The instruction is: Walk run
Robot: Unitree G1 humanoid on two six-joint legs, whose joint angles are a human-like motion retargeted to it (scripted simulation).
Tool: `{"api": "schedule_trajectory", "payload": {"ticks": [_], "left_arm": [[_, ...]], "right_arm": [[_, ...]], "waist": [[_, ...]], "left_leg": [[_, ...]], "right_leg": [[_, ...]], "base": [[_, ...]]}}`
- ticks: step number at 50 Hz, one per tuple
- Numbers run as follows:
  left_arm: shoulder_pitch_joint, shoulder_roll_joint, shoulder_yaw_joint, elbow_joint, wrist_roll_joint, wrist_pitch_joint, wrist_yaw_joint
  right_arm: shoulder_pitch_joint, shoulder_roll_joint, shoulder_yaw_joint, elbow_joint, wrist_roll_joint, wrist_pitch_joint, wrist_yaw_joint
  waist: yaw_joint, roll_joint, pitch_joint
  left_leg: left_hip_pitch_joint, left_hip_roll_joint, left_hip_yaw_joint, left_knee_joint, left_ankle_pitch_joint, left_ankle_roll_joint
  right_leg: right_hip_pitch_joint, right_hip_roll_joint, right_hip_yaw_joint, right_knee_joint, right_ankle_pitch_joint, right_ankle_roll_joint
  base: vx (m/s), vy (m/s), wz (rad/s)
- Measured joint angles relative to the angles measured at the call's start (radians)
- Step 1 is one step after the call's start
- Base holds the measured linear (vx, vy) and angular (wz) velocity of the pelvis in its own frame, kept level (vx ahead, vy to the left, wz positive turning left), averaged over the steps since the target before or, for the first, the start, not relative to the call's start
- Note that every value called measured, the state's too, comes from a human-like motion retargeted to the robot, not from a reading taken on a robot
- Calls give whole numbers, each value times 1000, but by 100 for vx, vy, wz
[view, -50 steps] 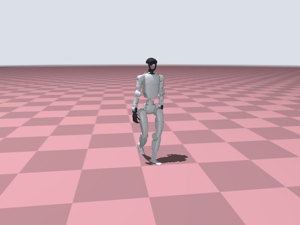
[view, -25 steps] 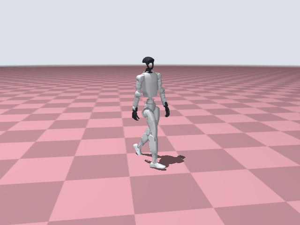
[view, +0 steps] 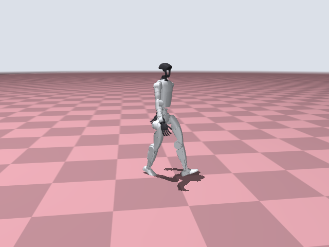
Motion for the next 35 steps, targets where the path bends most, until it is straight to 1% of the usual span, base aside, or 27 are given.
{"api": "schedule_trajectory", "payload": {"ticks": [1, 2, 3, 5, 7, 8, 9, 10, 12, 13, 15, 17, 18, 20, 22, 23, 25, 27, 28, 30, 31, 32, 33, 35], "left_arm": [[-10, 3, 4, 0, -16, 0, 3], [-21, 6, 6, 0, -31, -3, 9], [-36, 11, 6, 0, -43, -9, 20], [-71, 20, 0, 0, -61, -27, 57], [-140, 32, -11, -1, -67, -39, 86], [-187, 42, -25, -3, -72, -39, 91], [-236, 54, -41, -15, -79, -36, 93], [-286, 68, -59, -31, -88, -31, 93], [-386, 82, -89, -72, -103, -34, 97], [-429, 85, -101, -101, -109, -42, 103], [-499, 85, -118, -170, -123, -65, 113], [-555, 87, -126, -246, -142, -92, 100], [-581, 92, -131, -280, -154, -103, 86], [-628, 106, -130, -343, -168, -125, 52], [-662, 124, -124, -398, -176, -139, 22], [-673, 132, -122, -419, -178, -146, 15], [-686, 145, -115, -447, -180, -159, 14], [-678, 146, -113, -443, -176, -168, 27], [-666, 144, -113, -433, -172, -168, 31], [-632, 134, -114, -398, -158, -161, 30], [-604, 126, -117, -371, -144, -162, 27], [-574, 119, -120, -341, -128, -165, 26], [-539, 111, -122, -306, -106, -173, 31], [-465, 96, -141, -233, -66, -177, 74]], "right_arm": [[25, 6, 2, 26, 4, 5, 13], [52, 13, 6, 53, 7, 11, 28], [83, 22, 13, 83, 9, 16, 48], [151, 41, 53, 146, 9, 17, 79], [203, 51, 91, 210, -11, 20, 91], [224, 59, 104, 236, -24, 30, 92], [245, 69, 118, 255, -36, 40, 95], [266, 82, 131, 270, -48, 48, 100], [317, 101, 143, 281, -89, 44, 118], [345, 111, 149, 281, -108, 35, 127], [403, 128, 165, 280, -145, 16, 136], [454, 133, 181, 284, -179, 8, 139], [476, 133, 185, 290, -195, 9, 139], [505, 134, 178, 311, -224, 21, 137], [510, 135, 159, 343, -235, 42, 144], [515, 137, 149, 348, -230, 57, 153], [520, 141, 135, 349, -193, 83, 178], [523, 140, 124, 349, -141, 95, 200], [524, 139, 115, 349, -121, 98, 207], [510, 135, 87, 349, -94, 101, 212], [502, 133, 67, 349, -92, 92, 204], [491, 131, 49, 349, -91, 81, 195], [476, 127, 34, 348, -91, 65, 185], [435, 119, 10, 324, -88, 47, 175]], "waist": [[13, -4, -15], [23, -6, -32], [26, -2, -51], [0, 5, -78], [-50, 2, -53], [-61, 11, -44], [-66, 44, -43], [-69, 88, -47], [-78, 106, -37], [-93, 115, -33], [-160, 141, -27], [-225, 162, -26], [-249, 165, -25], [-286, 158, -21], [-315, 139, -14], [-324, 135, -11], [-316, 146, -14], [-307, 170, -29], [-314, 176, -34], [-336, 178, -61], [-364, 177, -69], [-380, 174, -76], [-370, 170, -84], [-376, 166, -66]], "left_leg": [[16, 14, 47, 8, 39, -4], [32, 18, 60, 14, 78, -5], [46, 3, 5, 14, 120, 0], [64, -28, -141, 54, 127, 45], [120, -67, -205, 99, 76, 44], [162, -50, -162, 100, 55, 39], [200, -10, -148, 86, 41, 29], [237, 42, -148, 64, 30, 14], [296, 34, -194, 46, 2, -7], [324, 32, -205, 34, -6, -16], [380, 33, -233, 7, -19, -31], [432, 28, -266, -13, -42, -39], [460, 19, -282, -20, -56, -43], [520, 0, -291, -31, -87, -52], [584, -20, -289, -37, -118, -67], [615, -21, -289, -39, -130, -79], [658, 2, -260, -38, -146, -109], [683, 30, -243, -17, -125, -145], [697, 40, -247, 1, -93, -168], [706, 52, -262, 48, 22, -226], [710, 59, -291, 90, 124, -255], [709, 64, -309, 140, 238, -283], [698, 65, -306, 204, 376, -311], [624, 79, -309, 443, 573, -353]], "right_leg": [[11, -7, -19, 22, 89, 31], [18, -11, -39, 48, 186, 64], [21, -10, -60, 83, 303, 97], [-6, 10, -30, 209, 502, 174], [-111, 12, -62, 525, 529, 216], [-155, 7, -80, 637, 529, 236], [-195, 43, -90, 665, 510, 230], [-233, 100, -96, 653, 481, 211], [-331, 119, -68, 695, 379, 187], [-376, 112, -68, 696, 331, 188], [-466, 64, -105, 670, 238, 189], [-544, -17, -131, 588, 165, 170], [-573, -63, -146, 520, 147, 159], [-607, -151, -189, 343, 164, 139], [-638, -215, -195, 170, 151, 122], [-659, -224, -167, 91, 135, 107], [-695, -200, -84, -68, 100, 68], [-686, -179, -105, -155, 79, 31], [-677, -184, -153, -128, 63, 21], [-685, -211, -250, -16, 19, -3], [-672, -226, -273, 5, 92, 13], [-658, -228, -263, 28, 136, 15], [-641, -206, -184, 55, 124, -13], [-607, -143, -15, 97, 66, -64]], "base": [[132, -9, -54], [140, -8, -33], [134, -9, -4], [140, -13, 50], [114, -17, 95], [107, -25, 72], [94, -27, 49], [91, -30, 43], [95, -31, 63], [83, -22, 112], [85, -21, 160], [96, -29, 141], [99, -36, 96], [92, -39, 61], [91, -50, 38], [103, -63, 7], [105, -65, -37], [91, -55, -32], [105, -67, 16], [107, -70, 60], [105, -74, 80], [110, -84, 35], [109, -87, -22], [108, -84, -64]]}}
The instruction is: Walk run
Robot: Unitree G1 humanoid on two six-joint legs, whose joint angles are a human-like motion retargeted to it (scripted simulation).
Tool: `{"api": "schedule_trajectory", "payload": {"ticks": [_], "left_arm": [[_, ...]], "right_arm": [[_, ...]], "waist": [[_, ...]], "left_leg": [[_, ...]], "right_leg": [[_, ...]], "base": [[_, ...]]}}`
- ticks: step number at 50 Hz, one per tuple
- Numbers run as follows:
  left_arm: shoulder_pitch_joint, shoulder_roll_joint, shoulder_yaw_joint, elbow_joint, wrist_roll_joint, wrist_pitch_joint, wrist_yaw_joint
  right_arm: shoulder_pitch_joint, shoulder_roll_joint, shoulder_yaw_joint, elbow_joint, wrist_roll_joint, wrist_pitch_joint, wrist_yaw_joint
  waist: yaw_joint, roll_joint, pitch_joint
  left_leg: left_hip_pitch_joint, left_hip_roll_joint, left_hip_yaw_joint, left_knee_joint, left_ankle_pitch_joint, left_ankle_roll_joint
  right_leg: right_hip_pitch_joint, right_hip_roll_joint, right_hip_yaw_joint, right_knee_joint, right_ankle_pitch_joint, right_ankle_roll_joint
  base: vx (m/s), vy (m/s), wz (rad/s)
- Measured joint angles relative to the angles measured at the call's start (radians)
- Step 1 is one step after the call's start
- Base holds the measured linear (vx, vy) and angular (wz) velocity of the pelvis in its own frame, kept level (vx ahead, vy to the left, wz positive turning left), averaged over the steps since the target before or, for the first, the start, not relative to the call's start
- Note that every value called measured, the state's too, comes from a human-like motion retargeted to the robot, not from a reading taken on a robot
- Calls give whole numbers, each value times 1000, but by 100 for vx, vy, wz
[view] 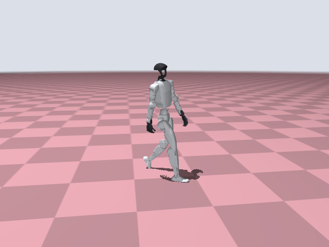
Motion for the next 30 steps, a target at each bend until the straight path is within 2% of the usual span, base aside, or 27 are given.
{"api": "schedule_trajectory", "payload": {"ticks": [2, 3, 5, 8, 10, 12, 15, 17, 18, 20, 22, 23, 25, 27, 28, 30], "left_arm": [[69, -13, -12, 83, 44, 21, 55], [96, -19, -17, 123, 66, 39, 67], [149, -33, -13, 189, 111, 83, 67], [250, -64, 8, 232, 152, 112, 35], [327, -84, 19, 233, 153, 110, 10], [389, -98, 27, 233, 146, 112, -14], [456, -116, 57, 233, 173, 124, -37], [479, -125, 71, 233, 200, 138, -49], [486, -127, 74, 233, 207, 145, -55], [487, -121, 77, 233, 213, 159, -71], [476, -109, 76, 233, 211, 175, -82], [465, -101, 78, 233, 209, 184, -84], [447, -89, 95, 233, 199, 194, -75], [413, -72, 111, 233, 161, 188, -67], [388, -62, 114, 233, 131, 181, -67], [304, -33, 116, 233, 63, 176, -82]], "right_arm": [[-61, -11, -7, -45, 4, 12, -13], [-99, -18, -10, -73, 10, 20, -24], [-179, -31, -10, -137, 23, 27, -53], [-269, -40, 7, -264, 38, 2, -99], [-310, -48, 36, -351, 49, -33, -119], [-347, -59, 64, -426, 63, -62, -132], [-395, -86, 72, -501, 68, -91, -149], [-418, -104, 65, -520, 69, -100, -159], [-425, -110, 62, -522, 71, -102, -164], [-432, -116, 52, -509, 79, -101, -171], [-417, -113, 36, -474, 87, -99, -170], [-404, -109, 26, -447, 89, -104, -167], [-368, -98, 13, -362, 85, -121, -161], [-341, -92, 7, -215, 90, -105, -156], [-327, -87, 15, -147, 104, -65, -150], [-313, -76, 42, -30, 137, 38, -122]], "waist": [[13, 31, 49], [0, 3, 44], [3, -51, 29], [71, -82, 46], [136, -124, 60], [187, -138, 73], [271, -123, 89], [304, -120, 94], [317, -126, 95], [314, -128, 89], [319, -133, 74], [330, -135, 64], [372, -148, 36], [398, -170, 14], [378, -178, 14], [320, -219, 49]], "left_leg": [[-122, 60, -13, 342, 59, -5], [-162, 31, -8, 378, 59, 19], [-240, -19, 56, 395, -24, 76], [-385, -29, 117, 404, -157, 136], [-480, -73, 127, 336, -260, 173], [-546, -48, 155, 185, -321, 207], [-590, -18, 172, -135, -333, 259], [-605, -20, 236, -331, -403, 306], [-611, -32, 263, -417, -449, 299], [-621, -77, 262, -552, -527, 231], [-627, -90, 199, -529, -529, 225], [-635, -95, 168, -474, -526, 247], [-625, -52, 266, -408, -464, 243], [-608, -72, 163, -358, -418, 258], [-612, -105, 55, -311, -442, 280], [-586, -194, -37, -217, -522, 292]], "right_leg": [[95, 45, -149, 11, -40, -31], [128, 23, -148, -11, -46, -34], [172, 10, -105, -40, -65, -41], [246, 68, -11, -79, -78, -56], [300, 77, 25, -103, -80, -70], [350, 121, 79, -117, -96, -90], [434, 193, 138, -131, -130, -113], [488, 216, 161, -131, -149, -124], [516, 218, 167, -130, -153, -125], [566, 213, 94, -133, -137, -107], [601, 225, 97, -110, -82, -71], [612, 229, 102, -90, -36, -42], [635, 216, 78, -38, 129, 40], [621, 191, 49, 74, 351, 177], [592, 201, 66, 177, 435, 246], [465, 209, 57, 547, 463, 360]], "base": [[107, -75, -95], [85, -60, -58], [71, -52, -71], [84, -53, -168], [88, -48, -218], [106, -51, -181], [91, -34, -152], [105, -26, -93], [123, -26, -58], [117, -24, -12], [124, -22, -11], [148, -24, -55], [144, -22, -107], [127, -20, -79], [142, -29, 21], [129, -43, 66]]}}
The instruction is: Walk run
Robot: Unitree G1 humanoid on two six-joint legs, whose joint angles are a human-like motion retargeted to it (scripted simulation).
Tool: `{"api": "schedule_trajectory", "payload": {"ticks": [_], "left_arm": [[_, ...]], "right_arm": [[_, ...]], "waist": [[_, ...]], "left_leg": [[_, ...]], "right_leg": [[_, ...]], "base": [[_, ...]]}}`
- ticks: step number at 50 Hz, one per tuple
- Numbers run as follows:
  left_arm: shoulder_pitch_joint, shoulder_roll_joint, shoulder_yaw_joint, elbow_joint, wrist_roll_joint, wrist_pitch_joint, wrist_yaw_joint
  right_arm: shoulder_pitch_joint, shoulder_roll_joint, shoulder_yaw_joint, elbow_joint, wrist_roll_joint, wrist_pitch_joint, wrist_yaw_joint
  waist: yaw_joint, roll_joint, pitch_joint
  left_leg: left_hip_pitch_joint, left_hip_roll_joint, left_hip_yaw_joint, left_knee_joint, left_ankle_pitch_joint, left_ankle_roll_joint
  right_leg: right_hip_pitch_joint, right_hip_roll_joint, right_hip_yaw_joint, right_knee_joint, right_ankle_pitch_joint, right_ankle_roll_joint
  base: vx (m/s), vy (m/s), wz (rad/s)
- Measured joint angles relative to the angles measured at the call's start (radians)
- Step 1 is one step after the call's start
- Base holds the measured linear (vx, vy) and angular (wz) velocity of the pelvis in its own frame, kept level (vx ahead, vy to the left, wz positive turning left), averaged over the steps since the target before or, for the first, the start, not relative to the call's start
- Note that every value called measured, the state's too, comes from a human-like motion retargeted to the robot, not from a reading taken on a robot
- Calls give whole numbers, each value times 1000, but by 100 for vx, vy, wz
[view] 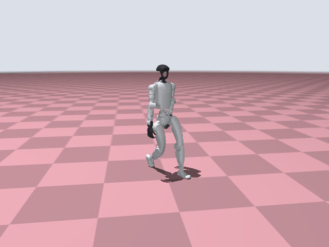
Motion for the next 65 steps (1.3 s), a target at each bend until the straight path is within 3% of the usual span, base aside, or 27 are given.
{"api": "schedule_trajectory", "payload": {"ticks": [2, 3, 5, 7, 10, 15, 18, 20, 22, 23, 25, 28, 30, 35, 37, 40, 42, 45, 48, 50, 52, 53, 55, 56, 58, 60, 65], "left_arm": [[-105, 31, -4, 0, -54, 7, -6], [-158, 43, -8, 0, -77, 9, -2], [-251, 53, -16, -22, -107, 1, 18], [-326, 55, -36, -87, -121, -28, 51], [-412, 66, -84, -207, -149, -86, 76], [-523, 153, -110, -366, -157, -152, 38], [-554, 190, -71, -400, -121, -159, 24], [-554, 187, -55, -387, -115, -145, 39], [-537, 168, -40, -352, -136, -126, 61], [-521, 158, -31, -330, -150, -120, 67], [-476, 126, -11, -281, -165, -128, 64], [-394, 109, -28, -174, -195, -171, 35], [-335, 97, -49, -120, -174, -179, -11], [-130, 54, -68, -54, -11, -156, 56], [-52, 37, -60, -18, 29, -147, 70], [59, 5, -50, 0, 67, -113, 19], [116, -25, -31, 0, 116, -93, -10], [173, -49, -23, 0, 197, -62, -35], [186, -25, -32, 0, 246, -36, -53], [179, 2, -55, 0, 243, -20, -49], [172, 26, -60, 0, 228, 2, -29], [166, 38, -61, 0, 216, 8, -19], [125, 61, -69, 0, 186, 7, -26], [80, 83, -87, 0, 165, 18, -51], [-20, 121, -131, 0, 121, 58, -86], [-137, 137, -158, 0, 87, 93, -59], [-336, 132, -120, -151, 4, -10, 66]], "right_arm": [[33, 25, 9, 55, -18, 47, 57], [64, 44, 13, 55, -39, 50, 90], [130, 72, 24, 55, -91, 24, 139], [190, 94, 46, 49, -141, -22, 160], [274, 114, 87, 32, -233, -67, 149], [361, 121, 137, 55, -358, -33, 126], [374, 120, 138, 55, -353, 57, 169], [384, 117, 109, 55, -330, 101, 203], [377, 112, 64, 55, -291, 98, 230], [368, 112, 38, 55, -270, 82, 233], [333, 111, -13, 55, -217, 39, 224], [224, 89, -68, 55, -119, -2, 180], [142, 72, -88, 14, -49, -13, 144], [-8, 88, -61, -245, 18, -67, 86], [-65, 84, -23, -339, -3, -99, 71], [-154, 62, 18, -438, -58, -137, 55], [-201, 36, 42, -474, -88, -157, 44], [-229, -2, 54, -493, -119, -183, 19], [-198, -9, 31, -455, -123, -177, -22], [-152, -3, 6, -401, -107, -151, -39], [-99, 16, -4, -310, -91, -106, -34], [-77, 27, -12, -251, -92, -77, -25], [-50, 41, 4, -127, -73, -7, -13], [-42, 50, 11, -66, -59, 15, -15], [-2, 68, 2, 29, -55, 31, -9], [76, 86, 4, 55, -68, 19, 43], [250, 103, 61, 55, -196, -4, 108]], "waist": [[-5, 33, 14], [-14, 89, 9], [-39, 142, 20], [-114, 175, 39], [-202, 218, 44], [-292, 192, 44], [-281, 208, 17], [-286, 237, -4], [-308, 241, -29], [-327, 234, -40], [-337, 221, -40], [-313, 254, 30], [-336, 163, -8], [-234, 77, -3], [-171, 51, 11], [-97, 46, 40], [-37, 54, 52], [11, 60, 63], [5, 63, 63], [11, 62, 37], [69, 40, 12], [64, 19, 7], [20, -48, 29], [20, -53, 37], [17, 19, 26], [-12, 106, 22], [-175, 174, 38]], "left_leg": [[89, 112, 158, 1, -40, 3], [137, 169, 156, -38, -43, 1], [220, 168, 102, -85, -61, 7], [290, 168, 59, -131, -55, -7], [393, 186, 78, -205, -65, -23], [563, 143, 111, -260, -123, -65], [619, 172, 155, -258, -113, -131], [644, 209, 149, -227, -42, -187], [653, 229, 127, -166, 116, -256], [656, 235, 116, -120, 229, -286], [634, 235, 68, 24, 484, -332], [472, 300, -32, 547, 582, -366], [404, 188, -7, 552, 581, -303], [161, 72, -2, 589, 303, -185], [87, 121, 65, 485, 212, -120], [27, 185, 134, 214, 209, -54], [13, 176, 146, 4, 181, -24], [-20, 126, 102, -235, 73, 6], [-27, 109, 137, -318, 5, -180], [-25, 108, 148, -252, 39, -101], [-10, 148, 220, -178, 123, -112], [1, 118, 117, -142, 117, -104], [20, 8, 4, -50, 53, -86], [40, 58, 69, -14, 19, -106], [128, 182, 177, -52, -6, -103], [217, 254, 178, -112, -17, -102], [365, 254, 162, -211, -31, -119]], "right_leg": [[-85, 47, -30, 122, -6, -12], [-120, 86, -63, 77, -24, -51], [-207, 65, -138, 86, -130, -129], [-304, 43, -142, 67, -242, -115], [-430, -52, -149, -68, -377, -140], [-530, -298, -274, -483, -391, -230], [-580, -271, -230, -713, -423, -282], [-572, -265, -314, -757, -410, -358], [-547, -285, -411, -669, -401, -381], [-532, -320, -505, -633, -342, -371], [-514, -269, -265, -569, -384, -417], [-404, -155, -304, -520, -458, -460], [-348, -214, -262, -587, -449, -463], [-240, -127, -55, -639, -453, -458], [-190, -85, 13, -650, -449, -476], [-117, -4, 144, -645, -461, -511], [-58, 27, 222, -647, -473, -519], [34, 46, 270, -647, -470, -519], [118, 73, 205, -635, -395, -503], [141, 84, 144, -608, -282, -453], [153, 80, 143, -514, -102, -319], [135, 69, 112, -421, -26, -224], [38, 20, 56, -73, 0, -27], [-13, -2, -17, 45, 0, -9], [-81, 43, -74, 61, 0, -9], [-163, 66, -184, 31, -77, -124], [-412, -18, -191, -33, -314, -130]], "base": [[100, -44, 4], [88, -21, 2], [78, -14, 44], [95, -28, 140], [94, -34, 89], [96, -53, 5], [89, -59, -62], [109, -72, -21], [122, -91, 38], [111, -93, 35], [92, -83, -20], [81, -71, -142], [82, -80, -105], [86, -71, -247], [80, -51, -339], [86, -36, -307], [108, -14, -287], [101, -13, -169], [117, -21, -29], [131, -20, -51], [165, -22, -157], [154, -21, -96], [109, -31, -42], [92, -48, -68], [104, -25, -68], [84, -7, 9], [88, -21, 64]]}}
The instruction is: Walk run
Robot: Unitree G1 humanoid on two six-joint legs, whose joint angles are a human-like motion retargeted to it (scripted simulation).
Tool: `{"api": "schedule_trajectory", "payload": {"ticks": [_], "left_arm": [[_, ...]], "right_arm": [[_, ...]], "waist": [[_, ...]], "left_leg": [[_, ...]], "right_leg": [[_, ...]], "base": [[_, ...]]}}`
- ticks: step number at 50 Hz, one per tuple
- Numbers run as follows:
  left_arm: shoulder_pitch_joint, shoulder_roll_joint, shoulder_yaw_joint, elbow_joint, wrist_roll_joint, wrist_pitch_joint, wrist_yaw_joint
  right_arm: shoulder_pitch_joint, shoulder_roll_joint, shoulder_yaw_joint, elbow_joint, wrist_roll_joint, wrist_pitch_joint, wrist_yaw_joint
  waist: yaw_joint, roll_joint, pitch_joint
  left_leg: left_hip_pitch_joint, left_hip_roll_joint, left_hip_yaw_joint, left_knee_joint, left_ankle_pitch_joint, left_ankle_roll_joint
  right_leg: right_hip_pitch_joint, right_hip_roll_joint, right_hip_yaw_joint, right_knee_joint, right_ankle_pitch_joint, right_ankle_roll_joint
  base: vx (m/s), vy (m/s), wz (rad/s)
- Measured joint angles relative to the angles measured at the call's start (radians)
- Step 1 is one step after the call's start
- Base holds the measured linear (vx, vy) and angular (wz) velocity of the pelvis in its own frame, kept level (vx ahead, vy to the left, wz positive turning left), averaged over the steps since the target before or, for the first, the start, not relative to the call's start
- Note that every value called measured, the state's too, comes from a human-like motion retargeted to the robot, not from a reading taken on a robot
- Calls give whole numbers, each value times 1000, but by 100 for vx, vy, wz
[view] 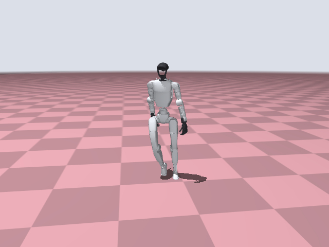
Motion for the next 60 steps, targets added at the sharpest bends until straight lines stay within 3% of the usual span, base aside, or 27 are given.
{"api": "schedule_trajectory", "payload": {"ticks": [5, 7, 10, 13, 15, 18, 20, 21, 23, 27, 30, 32, 36, 38, 41, 43, 45, 47, 48, 49, 50, 51, 52, 54, 57, 60], "left_arm": [[-157, 54, 9, -168, -179, -100, -74], [-204, 71, 57, -205, -194, -106, -78], [-242, 78, 113, -229, -219, -100, -53], [-239, 50, 125, -218, -274, -97, -21], [-213, 12, 125, -202, -306, -104, -17], [-127, -54, 106, -168, -310, -140, -76], [-64, -70, 68, -122, -297, -188, -135], [-29, -80, 41, -94, -285, -205, -155], [41, -94, -11, -39, -235, -211, -173], [214, -127, -48, 52, -29, -152, -75], [334, -147, -5, 125, 91, -93, -12], [407, -155, 19, 151, 109, -46, -52], [528, -174, 72, 151, 133, 22, -163], [561, -175, 87, 151, 136, 44, -177], [575, -168, 100, 151, 123, 71, -162], [562, -161, 112, 151, 116, 88, -150], [546, -155, 126, 151, 106, 83, -131], [511, -144, 125, 151, 63, 55, -131], [486, -138, 118, 151, 35, 44, -138], [441, -127, 114, 151, 10, 36, -147], [387, -114, 111, 151, -13, 31, -157], [339, -110, 104, 140, -31, 27, -148], [292, -109, 96, 120, -47, 22, -136], [210, -122, 78, 39, -77, 2, -89], [102, -135, 14, -97, -139, -63, -22], [2, -129, -53, -222, -188, -129, -9]], "right_arm": [[127, -8, 17, 0, -128, 38, -37], [158, -6, 7, 0, -116, 76, -38], [193, 1, -24, 0, -46, 128, -24], [200, 11, -74, 0, 48, 141, 20], [192, 19, -132, 0, 78, 105, 43], [144, 18, -169, 0, 146, 1, 77], [68, 0, -161, 0, 199, -57, 69], [28, -9, -160, -28, 211, -71, 30], [-59, -25, -161, -97, 224, -86, -65], [-207, -50, -148, -263, 199, -113, -205], [-298, -74, -119, -373, 178, -148, -203], [-350, -94, -92, -421, 183, -153, -170], [-420, -141, -57, -467, 198, -146, -100], [-431, -159, -58, -463, 191, -145, -94], [-407, -166, -68, -425, 176, -133, -122], [-370, -160, -75, -375, 173, -119, -145], [-315, -145, -80, -306, 170, -105, -155], [-254, -119, -75, -229, 151, -93, -143], [-224, -107, -59, -190, 146, -85, -137], [-206, -97, -46, -146, 145, -74, -129], [-195, -89, -34, -101, 145, -62, -120], [-174, -76, -35, -67, 138, -45, -108], [-152, -63, -37, -36, 129, -28, -96], [-99, -36, -51, -4, 99, -4, -70], [-2, 10, -59, 0, 57, -6, -29], [87, 41, -30, 0, 18, -23, 12]], "waist": [[-76, 6, 8], [-84, 6, 2], [-77, 36, -25], [-104, 77, -55], [-142, 86, -80], [-134, 72, -94], [-85, 133, -27], [-89, 113, -26], [-99, 48, -45], [-43, 0, -54], [33, -32, -45], [82, -45, -34], [168, -35, -11], [180, -45, -15], [176, -68, -32], [211, -79, -56], [258, -95, -87], [249, -107, -100], [216, -130, -88], [183, -142, -73], [150, -148, -57], [154, -104, -58], [157, -65, -57], [153, -18, -47], [79, 21, -26], [-24, 62, -24]], "left_leg": [[165, -57, 46, -59, -78, -18], [217, -71, 56, -66, -103, -45], [263, -50, 75, -55, -79, -94], [295, -8, 46, 0, 65, -171], [309, 18, 19, 61, 245, -229], [268, 19, -36, 291, 572, -244], [141, 95, -122, 719, 613, -250], [111, 37, -154, 758, 613, -250], [54, -78, -155, 765, 569, -224], [-133, -148, -126, 780, 391, -143], [-263, -63, 5, 654, 248, -26], [-305, -39, 72, 469, 216, 34], [-346, -84, 64, 76, 156, 98], [-382, -123, 16, -60, 79, 62], [-393, -142, 96, -99, 11, 65], [-378, -99, 206, -15, -16, 84], [-369, -76, 255, 39, 46, 99], [-373, -146, 18, 93, 80, 137], [-362, -210, -82, 132, 58, 160], [-343, -229, -105, 173, 25, 161], [-319, -225, -91, 216, -13, 149], [-273, -155, -40, 195, -21, 150], [-230, -102, -12, 176, -31, 149], [-156, -86, -51, 142, -56, 143], [-46, -95, -99, 73, -61, 136], [47, -107, -152, 13, -78, 140]], "right_leg": [[-131, -238, -89, -358, -44, -89], [-176, -273, -99, -518, -62, -102], [-203, -234, -82, -726, -115, -130], [-171, -237, -197, -652, -178, -200], [-149, -282, -308, -595, -107, -200], [-99, -229, -105, -532, -115, -277], [-26, -99, -109, -481, -174, -324], [15, -114, -105, -501, -181, -329], [77, -152, -59, -546, -192, -341], [175, -104, 87, -602, -211, -358], [252, -47, 194, -633, -224, -388], [308, -22, 259, -642, -244, -390], [439, 27, 307, -656, -284, -390], [491, 34, 288, -657, -286, -390], [542, 29, 235, -629, -215, -330], [563, 26, 227, -594, -100, -256], [576, 1, 182, -536, 99, -142], [550, -9, 165, -384, 282, 19], [499, -16, 174, -202, 306, 91], [439, -3, 159, -32, 314, 121], [375, 21, 131, 132, 314, 131], [346, 82, 156, 123, 314, 129], [312, 126, 165, 119, 300, 114], [230, 133, 140, 124, 215, 48], [111, 81, 126, 70, 71, 15], [12, -63, 65, -108, -68, -1]], "base": [[88, -24, -36], [76, -29, -67], [102, -48, -68], [110, -55, 20], [134, -79, 66], [104, -65, -35], [98, -55, -182], [92, -45, -154], [88, -46, -93], [97, -42, -180], [93, -35, -228], [98, -23, -201], [111, -13, -138], [132, -14, -21], [106, -11, 12], [151, -2, -66], [137, -3, -77], [139, -6, 11], [159, -15, 108], [134, -29, 152], [92, -26, 110], [89, -14, 63], [121, -1, 17], [122, -7, 44], [94, -8, 163], [101, -17, 179]]}}
